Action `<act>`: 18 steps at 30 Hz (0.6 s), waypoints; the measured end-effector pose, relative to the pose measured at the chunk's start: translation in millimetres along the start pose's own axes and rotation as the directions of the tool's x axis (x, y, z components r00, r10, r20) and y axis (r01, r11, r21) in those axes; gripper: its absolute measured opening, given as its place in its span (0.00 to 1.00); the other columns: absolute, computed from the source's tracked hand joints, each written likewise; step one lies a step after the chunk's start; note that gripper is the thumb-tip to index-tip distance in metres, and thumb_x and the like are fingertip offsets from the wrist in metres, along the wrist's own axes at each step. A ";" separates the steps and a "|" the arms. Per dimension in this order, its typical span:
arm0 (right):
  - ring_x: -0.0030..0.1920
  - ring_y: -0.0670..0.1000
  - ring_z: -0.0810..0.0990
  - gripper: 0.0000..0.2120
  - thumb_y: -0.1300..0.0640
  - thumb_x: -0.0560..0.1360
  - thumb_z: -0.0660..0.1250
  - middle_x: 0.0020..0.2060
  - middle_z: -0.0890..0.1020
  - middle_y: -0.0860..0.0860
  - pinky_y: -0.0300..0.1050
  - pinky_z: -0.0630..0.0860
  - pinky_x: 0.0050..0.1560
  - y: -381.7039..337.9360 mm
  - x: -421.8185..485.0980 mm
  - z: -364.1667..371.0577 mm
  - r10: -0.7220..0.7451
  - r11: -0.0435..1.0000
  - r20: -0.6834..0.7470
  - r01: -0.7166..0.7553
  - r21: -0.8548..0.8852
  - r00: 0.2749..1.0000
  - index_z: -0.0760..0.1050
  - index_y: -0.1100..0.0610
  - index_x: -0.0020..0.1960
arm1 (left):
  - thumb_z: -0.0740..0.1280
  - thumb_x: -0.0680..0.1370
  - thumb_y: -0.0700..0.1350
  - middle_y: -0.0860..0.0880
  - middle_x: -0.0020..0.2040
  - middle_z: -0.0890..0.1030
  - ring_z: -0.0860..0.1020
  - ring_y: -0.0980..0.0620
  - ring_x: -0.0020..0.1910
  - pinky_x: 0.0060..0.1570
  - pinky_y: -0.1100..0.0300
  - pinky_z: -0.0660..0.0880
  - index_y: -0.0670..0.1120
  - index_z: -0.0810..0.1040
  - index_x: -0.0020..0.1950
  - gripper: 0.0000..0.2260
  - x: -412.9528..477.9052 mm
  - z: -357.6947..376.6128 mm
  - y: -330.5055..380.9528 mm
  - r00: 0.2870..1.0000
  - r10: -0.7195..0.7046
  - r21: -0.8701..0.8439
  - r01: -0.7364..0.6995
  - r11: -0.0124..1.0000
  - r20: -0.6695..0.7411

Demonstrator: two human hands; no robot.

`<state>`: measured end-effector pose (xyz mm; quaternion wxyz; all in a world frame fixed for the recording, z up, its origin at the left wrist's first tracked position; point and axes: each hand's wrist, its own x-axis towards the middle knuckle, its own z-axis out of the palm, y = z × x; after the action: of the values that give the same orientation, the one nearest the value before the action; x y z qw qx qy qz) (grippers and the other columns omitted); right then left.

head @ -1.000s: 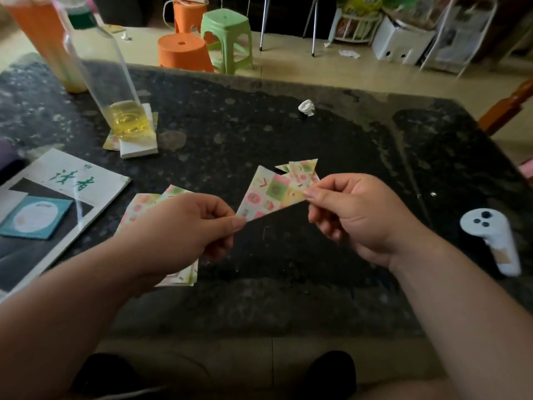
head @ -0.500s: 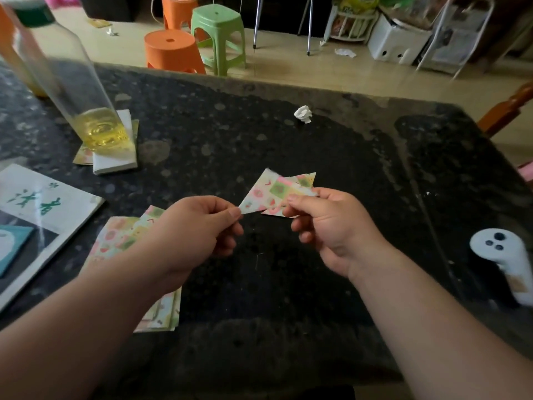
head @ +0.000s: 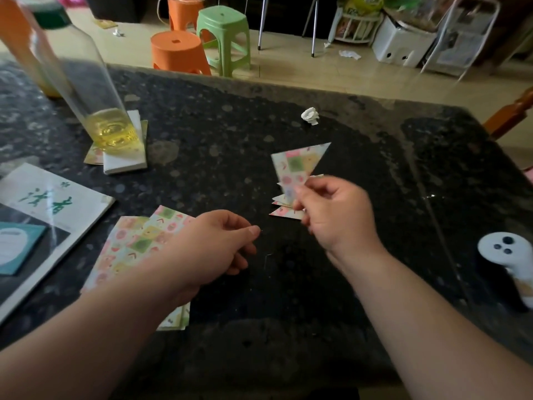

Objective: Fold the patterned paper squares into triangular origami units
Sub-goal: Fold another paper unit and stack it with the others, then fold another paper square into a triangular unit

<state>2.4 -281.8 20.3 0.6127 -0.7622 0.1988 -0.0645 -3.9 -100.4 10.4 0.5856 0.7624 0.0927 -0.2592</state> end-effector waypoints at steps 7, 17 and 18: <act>0.48 0.39 0.81 0.09 0.55 0.80 0.70 0.47 0.82 0.39 0.31 0.75 0.46 25.1 25.9 -24.1 -0.156 0.879 -0.039 0.120 -0.462 0.987 0.83 0.47 0.58 | 0.71 0.79 0.51 0.50 0.40 0.86 0.84 0.50 0.40 0.48 0.50 0.83 0.48 0.83 0.47 0.06 -11.1 -11.6 -3.8 0.997 -0.026 0.148 0.015 0.989 0.074; 0.41 0.43 0.79 0.09 0.62 0.77 0.70 0.41 0.81 0.44 0.37 0.72 0.36 13.3 19.6 -34.5 -0.039 0.831 -0.119 -0.034 -0.555 0.992 0.82 0.49 0.44 | 0.72 0.78 0.54 0.56 0.38 0.85 0.85 0.55 0.39 0.50 0.47 0.83 0.52 0.82 0.45 0.06 -21.1 -21.5 1.0 0.998 0.034 0.388 -0.055 0.920 0.061; 0.40 0.43 0.80 0.09 0.63 0.77 0.70 0.40 0.82 0.44 0.38 0.74 0.36 10.2 17.6 -33.4 -0.034 0.846 -0.110 -0.030 -0.533 0.993 0.81 0.49 0.43 | 0.72 0.78 0.54 0.56 0.38 0.85 0.84 0.55 0.38 0.50 0.48 0.83 0.52 0.82 0.45 0.06 -22.2 -22.2 1.2 0.998 0.041 0.399 -0.059 0.915 0.053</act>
<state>4.8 -320.6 16.1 0.3642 -0.8976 0.2431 -0.0513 -15.9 -76.3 26.6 0.4255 0.8625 0.0056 -0.2739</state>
